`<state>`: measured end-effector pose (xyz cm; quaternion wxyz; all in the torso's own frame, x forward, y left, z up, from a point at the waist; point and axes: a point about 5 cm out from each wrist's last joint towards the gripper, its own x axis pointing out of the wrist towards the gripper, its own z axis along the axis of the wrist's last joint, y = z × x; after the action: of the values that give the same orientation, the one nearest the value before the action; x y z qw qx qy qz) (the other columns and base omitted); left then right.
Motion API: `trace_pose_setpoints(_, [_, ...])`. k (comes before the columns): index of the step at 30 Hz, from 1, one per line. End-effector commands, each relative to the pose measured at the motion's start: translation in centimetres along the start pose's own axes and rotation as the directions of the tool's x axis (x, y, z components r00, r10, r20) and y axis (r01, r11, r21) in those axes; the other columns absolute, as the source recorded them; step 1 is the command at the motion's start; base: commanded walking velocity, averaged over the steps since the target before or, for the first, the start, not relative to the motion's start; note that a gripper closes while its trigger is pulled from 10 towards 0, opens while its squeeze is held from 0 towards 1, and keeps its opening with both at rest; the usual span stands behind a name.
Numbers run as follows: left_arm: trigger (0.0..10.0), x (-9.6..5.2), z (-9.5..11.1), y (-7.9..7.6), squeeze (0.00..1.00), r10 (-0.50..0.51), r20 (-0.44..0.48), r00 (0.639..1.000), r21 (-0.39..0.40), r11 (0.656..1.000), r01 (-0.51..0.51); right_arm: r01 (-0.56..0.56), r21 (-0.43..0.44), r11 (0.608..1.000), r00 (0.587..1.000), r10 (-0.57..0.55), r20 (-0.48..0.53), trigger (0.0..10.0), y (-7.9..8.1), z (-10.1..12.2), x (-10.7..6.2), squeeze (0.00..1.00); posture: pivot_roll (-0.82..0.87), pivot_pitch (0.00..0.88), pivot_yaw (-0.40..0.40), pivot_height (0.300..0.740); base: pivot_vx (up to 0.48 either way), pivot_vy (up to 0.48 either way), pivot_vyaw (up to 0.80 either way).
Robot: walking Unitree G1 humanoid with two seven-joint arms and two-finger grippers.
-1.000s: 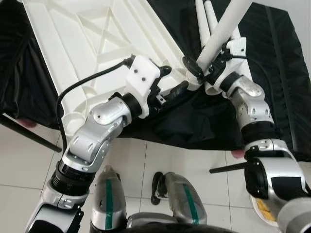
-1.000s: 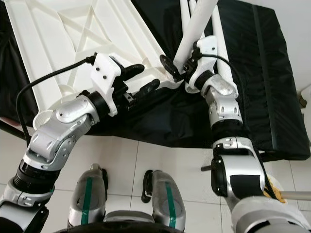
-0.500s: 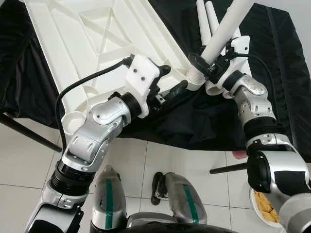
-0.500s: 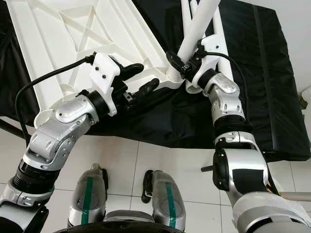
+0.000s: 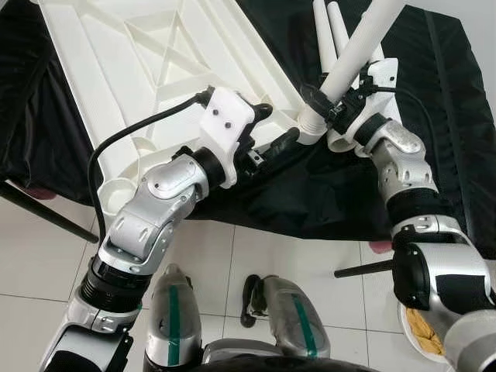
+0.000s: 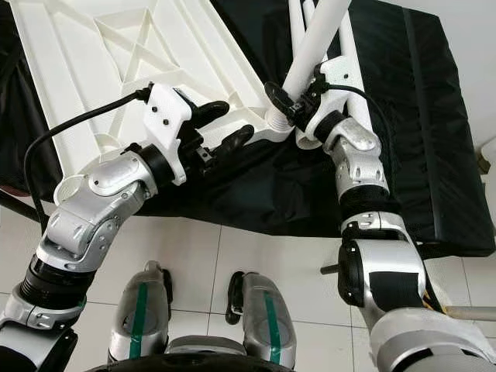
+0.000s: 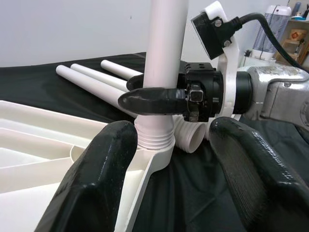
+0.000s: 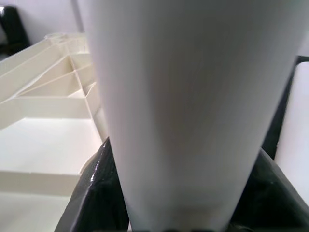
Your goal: Building children table
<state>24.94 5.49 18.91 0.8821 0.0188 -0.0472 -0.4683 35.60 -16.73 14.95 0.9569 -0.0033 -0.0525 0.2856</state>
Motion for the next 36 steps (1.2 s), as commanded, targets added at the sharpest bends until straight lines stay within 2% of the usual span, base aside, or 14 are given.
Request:
trace_pose_setpoints(1, [10.0,0.1,-0.1,-0.1,0.00,-0.017,-0.010,1.000,0.006,1.000,0.017,0.061,0.037,0.997,0.998,-0.061,0.012,10.0,0.2,-0.5,-0.5,0.00,0.11,0.053,-0.102,0.740,0.000,0.000,0.00])
trace_pose_setpoints(14, [10.0,0.1,-0.1,-0.2,0.00,-0.025,-0.012,1.000,0.003,1.000,0.025,0.246,0.064,0.967,0.968,-0.249,0.038,10.0,0.6,-0.5,-0.5,0.00,0.10,0.052,-0.101,0.740,0.000,0.000,0.00])
trace_pose_setpoints(16, [10.0,0.1,-0.2,-0.3,0.00,-0.026,-0.012,1.000,0.002,1.000,0.026,0.303,0.077,0.950,0.951,-0.307,0.043,10.0,0.8,-0.4,-0.4,0.00,0.11,0.048,-0.105,0.740,0.000,0.000,0.00])
trace_pose_setpoints(17, [10.0,0.1,-0.2,-0.3,0.00,-0.027,-0.012,1.000,0.002,1.000,0.027,0.371,0.092,0.924,0.925,-0.376,0.044,10.0,1.1,-0.4,-0.2,0.00,0.11,0.045,-0.106,0.740,0.000,0.000,0.00])
trace_pose_setpoints(18, [10.0,0.1,-0.2,-0.3,0.00,-0.027,-0.012,1.000,0.002,1.000,0.027,0.371,0.092,0.924,0.925,-0.376,0.044,10.0,1.1,-0.4,-0.2,0.00,0.11,0.045,-0.106,0.740,0.000,0.000,0.00])
trace_pose_setpoints(19, [10.0,0.1,-0.2,-0.3,0.00,-0.028,-0.012,1.000,0.002,1.000,0.028,0.427,0.101,0.899,0.900,-0.433,0.044,10.0,1.4,-0.3,-0.1,0.00,0.11,0.041,-0.107,0.740,0.000,0.000,0.00])
trace_pose_setpoints(21, [10.0,0.1,-0.2,-0.3,0.00,-0.028,-0.012,1.000,0.002,1.000,0.028,0.427,0.101,0.899,0.900,-0.433,0.044,10.0,1.4,-0.3,-0.1,0.00,0.11,0.041,-0.107,0.740,0.000,0.000,0.00])
trace_pose_setpoints(22, [10.0,0.2,-0.2,-0.3,0.00,-0.028,-0.011,1.000,0.002,1.000,0.028,0.496,0.115,0.861,0.864,-0.503,0.033,10.0,1.7,-0.4,-0.1,0.00,0.11,0.041,-0.107,0.740,0.000,0.000,0.00])
trace_pose_setpoints(23, [10.0,0.2,-0.2,-0.3,0.00,-0.028,-0.011,1.000,0.002,1.000,0.028,0.496,0.115,0.861,0.864,-0.503,0.033,10.0,1.7,-0.4,-0.1,0.00,0.11,0.041,-0.107,0.740,0.000,0.000,0.00])
trace_pose_setpoints(24, [10.0,0.2,-0.2,-0.3,0.00,-0.029,-0.009,1.000,0.003,1.000,0.029,0.556,0.123,0.822,0.826,-0.563,0.020,10.0,2.1,-0.7,-0.1,0.00,0.11,0.034,-0.110,0.740,0.000,0.000,0.00])
trace_pose_setpoints(26, [10.0,0.2,-0.2,-0.3,0.00,-0.029,-0.009,1.000,0.003,1.000,0.029,0.556,0.123,0.822,0.826,-0.563,0.020,10.0,2.1,-0.7,-0.1,0.00,0.11,0.034,-0.110,0.740,0.000,0.000,0.00])
trace_pose_setpoints(27, [10.0,0.3,-0.2,-0.3,0.00,-0.031,-0.008,1.000,0.004,1.000,0.031,0.572,0.133,0.809,0.816,-0.577,0.002,10.0,3.0,-1.0,0.2,0.00,0.11,0.026,-0.110,0.740,0.000,0.000,0.00])
trace_pose_setpoints(30, [10.0,0.3,-0.2,-0.4,0.00,-0.033,-0.008,0.999,0.004,0.999,0.033,0.573,0.137,0.808,0.816,-0.578,-0.005,10.0,3.8,-1.1,0.4,0.00,0.11,0.021,-0.110,0.740,0.000,0.000,0.00])
trace_pose_setpoints(36, [10.0,0.3,-0.2,-0.4,0.00,-0.036,-0.008,0.999,0.007,0.999,0.036,0.567,0.137,0.812,0.820,-0.572,-0.009,10.0,3.8,-1.1,0.4,0.00,0.11,0.018,-0.110,0.740,0.000,0.000,0.00])
